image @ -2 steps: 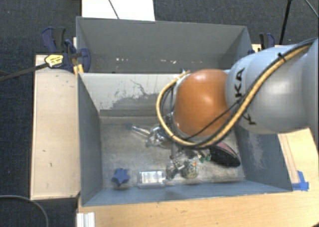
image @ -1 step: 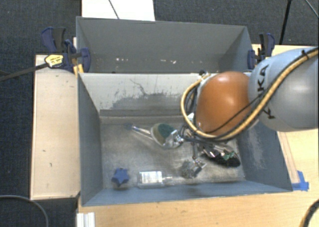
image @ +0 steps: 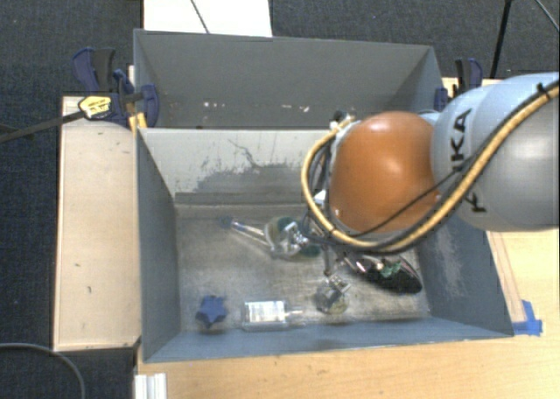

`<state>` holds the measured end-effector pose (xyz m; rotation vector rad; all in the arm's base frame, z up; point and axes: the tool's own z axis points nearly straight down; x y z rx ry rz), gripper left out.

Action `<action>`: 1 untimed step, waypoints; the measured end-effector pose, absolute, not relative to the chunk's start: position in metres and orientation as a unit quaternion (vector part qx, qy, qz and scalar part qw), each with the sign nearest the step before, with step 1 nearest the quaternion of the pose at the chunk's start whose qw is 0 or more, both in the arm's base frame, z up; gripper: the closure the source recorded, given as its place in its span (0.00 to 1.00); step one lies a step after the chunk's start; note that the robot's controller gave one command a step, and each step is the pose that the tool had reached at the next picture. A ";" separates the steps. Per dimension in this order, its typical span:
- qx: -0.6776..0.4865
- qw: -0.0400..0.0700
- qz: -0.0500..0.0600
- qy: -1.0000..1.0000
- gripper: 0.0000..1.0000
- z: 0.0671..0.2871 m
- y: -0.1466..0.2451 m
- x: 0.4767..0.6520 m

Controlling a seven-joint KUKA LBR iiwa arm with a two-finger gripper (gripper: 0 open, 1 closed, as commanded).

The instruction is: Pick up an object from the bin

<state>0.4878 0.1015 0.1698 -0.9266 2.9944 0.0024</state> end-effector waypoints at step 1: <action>-0.244 0.002 -0.002 0.970 0.00 0.132 -0.042 0.532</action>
Offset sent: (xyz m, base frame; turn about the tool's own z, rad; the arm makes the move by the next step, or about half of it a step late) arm 0.0432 -0.1382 -0.0374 0.0974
